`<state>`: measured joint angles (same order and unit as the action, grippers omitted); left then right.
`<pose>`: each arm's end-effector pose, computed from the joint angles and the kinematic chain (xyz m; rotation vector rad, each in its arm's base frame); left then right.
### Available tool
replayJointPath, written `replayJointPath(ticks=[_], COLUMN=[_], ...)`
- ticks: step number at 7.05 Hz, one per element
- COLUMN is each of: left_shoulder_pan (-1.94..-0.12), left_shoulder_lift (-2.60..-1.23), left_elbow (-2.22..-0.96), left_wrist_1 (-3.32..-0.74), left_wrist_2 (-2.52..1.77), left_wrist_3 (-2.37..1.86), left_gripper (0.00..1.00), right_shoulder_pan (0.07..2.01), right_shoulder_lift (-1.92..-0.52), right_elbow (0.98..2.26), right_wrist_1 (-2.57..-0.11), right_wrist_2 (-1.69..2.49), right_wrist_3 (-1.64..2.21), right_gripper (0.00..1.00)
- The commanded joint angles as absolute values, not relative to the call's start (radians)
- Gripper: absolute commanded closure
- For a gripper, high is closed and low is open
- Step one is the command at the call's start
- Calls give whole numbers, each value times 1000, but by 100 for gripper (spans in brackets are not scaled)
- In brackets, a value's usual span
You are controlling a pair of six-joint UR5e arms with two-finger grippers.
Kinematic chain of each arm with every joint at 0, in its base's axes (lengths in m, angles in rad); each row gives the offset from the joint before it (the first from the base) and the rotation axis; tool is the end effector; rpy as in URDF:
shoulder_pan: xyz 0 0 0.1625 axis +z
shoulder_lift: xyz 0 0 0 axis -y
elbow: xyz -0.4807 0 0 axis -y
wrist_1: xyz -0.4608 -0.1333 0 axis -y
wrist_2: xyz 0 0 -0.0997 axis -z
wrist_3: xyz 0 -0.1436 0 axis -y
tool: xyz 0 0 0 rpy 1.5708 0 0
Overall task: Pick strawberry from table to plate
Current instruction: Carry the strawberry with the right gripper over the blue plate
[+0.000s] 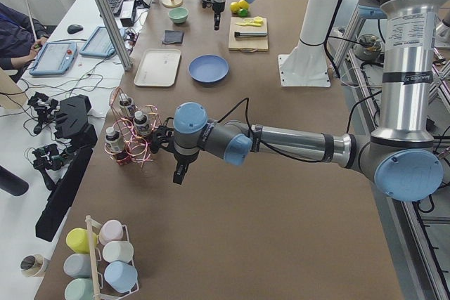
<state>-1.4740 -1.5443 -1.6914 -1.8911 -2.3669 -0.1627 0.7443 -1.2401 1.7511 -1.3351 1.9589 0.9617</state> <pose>0.0253 -0.5780 0.6515 0.2872 0.8280 0.1033 -0.4772 -0.5468 0.4216 0.1731 -0.8055 -0.0174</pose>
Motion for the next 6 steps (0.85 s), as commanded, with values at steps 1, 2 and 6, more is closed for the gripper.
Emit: replayJointPath(ticks=[1,2,6], left_shoulder_pan=[-1474,-1474,-1477], left_shoulder_lift=[-1543,-1543,-1540], left_elbow=[-1683,-1686,-1683], left_wrist_1=[-1890,-1890,-1887], left_wrist_2=[-2367,-2368,-2368], left_wrist_3=[-163,-163,-164], left_gripper=[2,2,2], right_shoulder_pan=[735,718,629], right_shoulder_lift=[-1029,-949,-651], right_elbow=[1761,1731,1387], right_wrist_1=[-1559,-1589,-1522], right_wrist_2=[1967,1962,1844], right_wrist_3=[1050,1112,1253], right_gripper=[100,100,100])
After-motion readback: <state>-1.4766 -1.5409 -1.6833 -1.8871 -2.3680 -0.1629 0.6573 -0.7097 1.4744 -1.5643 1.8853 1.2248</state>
